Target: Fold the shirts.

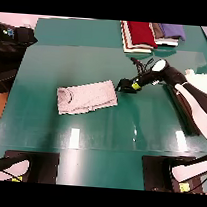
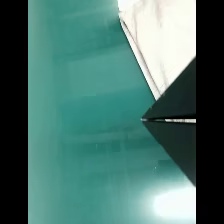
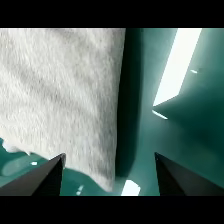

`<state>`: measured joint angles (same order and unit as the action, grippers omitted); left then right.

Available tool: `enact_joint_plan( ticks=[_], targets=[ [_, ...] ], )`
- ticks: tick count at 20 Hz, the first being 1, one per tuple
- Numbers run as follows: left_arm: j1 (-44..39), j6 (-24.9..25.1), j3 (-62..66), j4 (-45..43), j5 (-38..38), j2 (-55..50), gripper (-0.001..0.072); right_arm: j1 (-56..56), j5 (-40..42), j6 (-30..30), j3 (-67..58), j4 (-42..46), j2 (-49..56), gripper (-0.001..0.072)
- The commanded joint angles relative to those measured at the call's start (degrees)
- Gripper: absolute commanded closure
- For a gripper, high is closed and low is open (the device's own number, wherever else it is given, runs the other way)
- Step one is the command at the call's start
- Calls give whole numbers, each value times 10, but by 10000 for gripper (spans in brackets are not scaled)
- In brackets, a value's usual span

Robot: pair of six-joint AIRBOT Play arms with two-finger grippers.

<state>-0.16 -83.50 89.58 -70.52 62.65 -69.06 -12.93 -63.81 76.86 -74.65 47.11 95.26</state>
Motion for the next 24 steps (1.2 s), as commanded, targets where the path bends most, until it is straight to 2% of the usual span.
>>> enact_joint_plan(
  ticks=[1,2,5,7,8,9,11,13,18,24],
  targets=[
    [0,0,0,16,-5,-2,686,-6,27,-30,14,-96,45,88],
    [0,0,0,16,-5,-2,686,-18,38,-44,14,-127,59,91],
    [0,0,0,23,-5,-2,686,-56,47,-69,-12,-176,100,186],
    [-15,1,0,22,-7,-2,687,-80,44,-84,-56,-170,122,403],
    [-29,5,0,21,-8,-2,687,-90,45,-99,-80,-169,129,578],
    [-46,14,0,20,-11,-3,687,-94,50,-104,-100,-168,130,699],
    [-79,15,0,20,-18,-3,687,-90,56,-100,-139,-136,122,700],
    [-109,15,0,20,-16,-3,687,-63,53,-64,-167,-61,93,700],
    [-170,15,0,20,-18,-3,687,98,12,2,-178,109,-31,700],
    [-223,12,0,20,-39,-3,686,354,-4,4,-178,133,-128,700]
  ],
)
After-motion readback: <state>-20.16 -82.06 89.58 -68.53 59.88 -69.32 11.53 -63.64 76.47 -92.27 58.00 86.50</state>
